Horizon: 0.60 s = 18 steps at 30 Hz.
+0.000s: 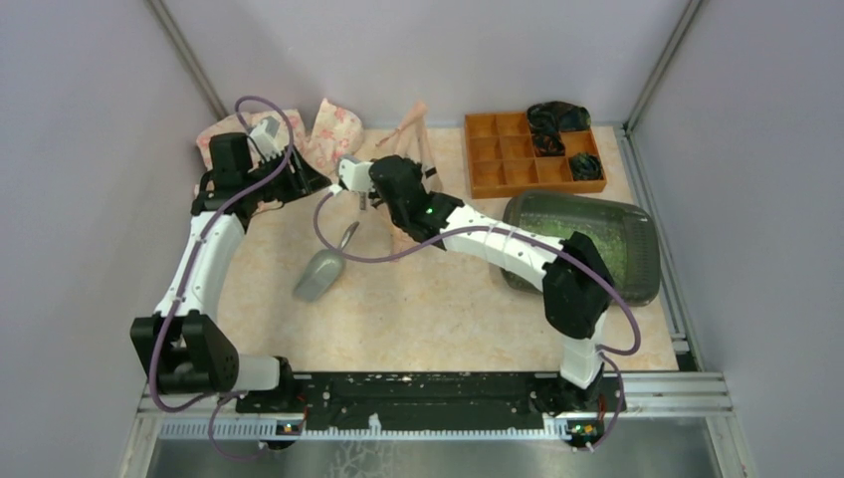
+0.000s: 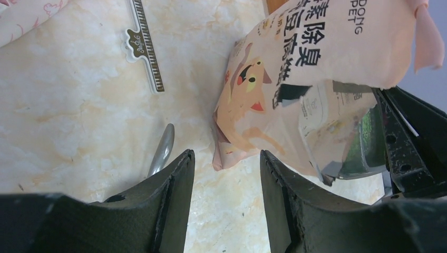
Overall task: Fill the litter box with clean litter
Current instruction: Adjust the cat litter bag at the center of the board.
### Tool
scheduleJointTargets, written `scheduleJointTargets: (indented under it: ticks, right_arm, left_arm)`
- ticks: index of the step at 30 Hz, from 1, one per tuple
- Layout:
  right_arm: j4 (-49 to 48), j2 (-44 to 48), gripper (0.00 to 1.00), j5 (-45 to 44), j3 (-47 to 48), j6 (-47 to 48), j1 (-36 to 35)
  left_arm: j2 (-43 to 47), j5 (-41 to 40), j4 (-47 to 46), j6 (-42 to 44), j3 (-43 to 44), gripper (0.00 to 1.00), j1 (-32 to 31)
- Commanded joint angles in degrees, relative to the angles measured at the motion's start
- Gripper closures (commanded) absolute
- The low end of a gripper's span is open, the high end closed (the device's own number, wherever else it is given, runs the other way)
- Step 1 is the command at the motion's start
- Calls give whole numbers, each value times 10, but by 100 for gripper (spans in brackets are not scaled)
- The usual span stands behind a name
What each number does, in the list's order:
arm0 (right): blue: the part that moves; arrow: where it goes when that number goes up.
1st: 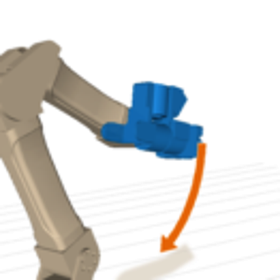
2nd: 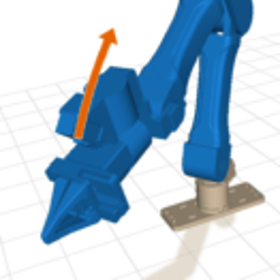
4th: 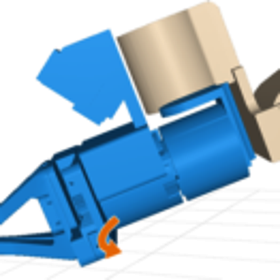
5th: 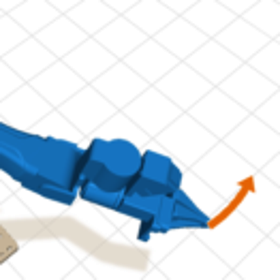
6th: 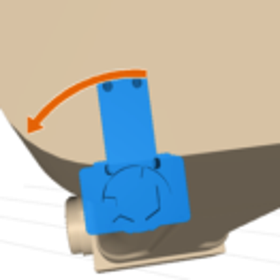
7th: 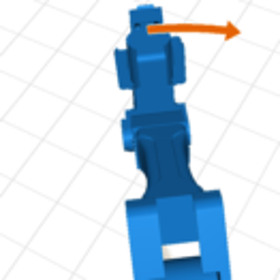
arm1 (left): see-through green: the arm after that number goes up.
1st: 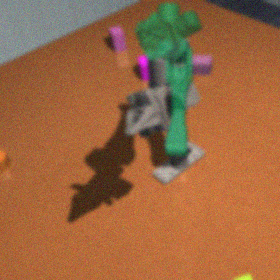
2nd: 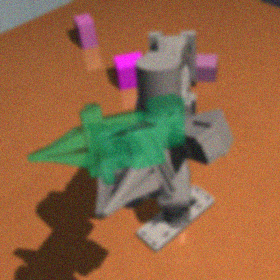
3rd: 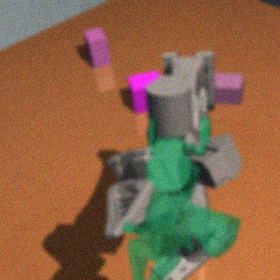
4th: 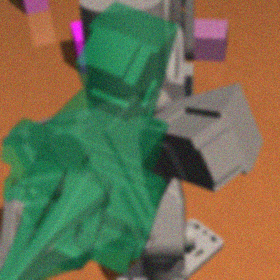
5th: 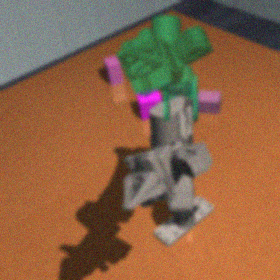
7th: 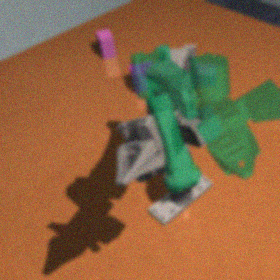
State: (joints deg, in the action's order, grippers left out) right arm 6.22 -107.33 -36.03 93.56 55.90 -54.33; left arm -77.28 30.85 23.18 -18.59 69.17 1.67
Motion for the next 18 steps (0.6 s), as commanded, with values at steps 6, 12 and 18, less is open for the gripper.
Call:
scheduleJointTargets:
  ticks: [6,12,18]
  right_arm:
    - [-23,12,100,42,-43,-101,7]
    - [-10,11,100,43,-41,-141,18]
    - [-4,67,100,21,-35,-167,21]
  left_arm:
    - [-31,-1,17,19,-23,43,3]
    - [-40,4,13,16,-38,43,0]
    - [-66,10,12,21,-34,43,-23]
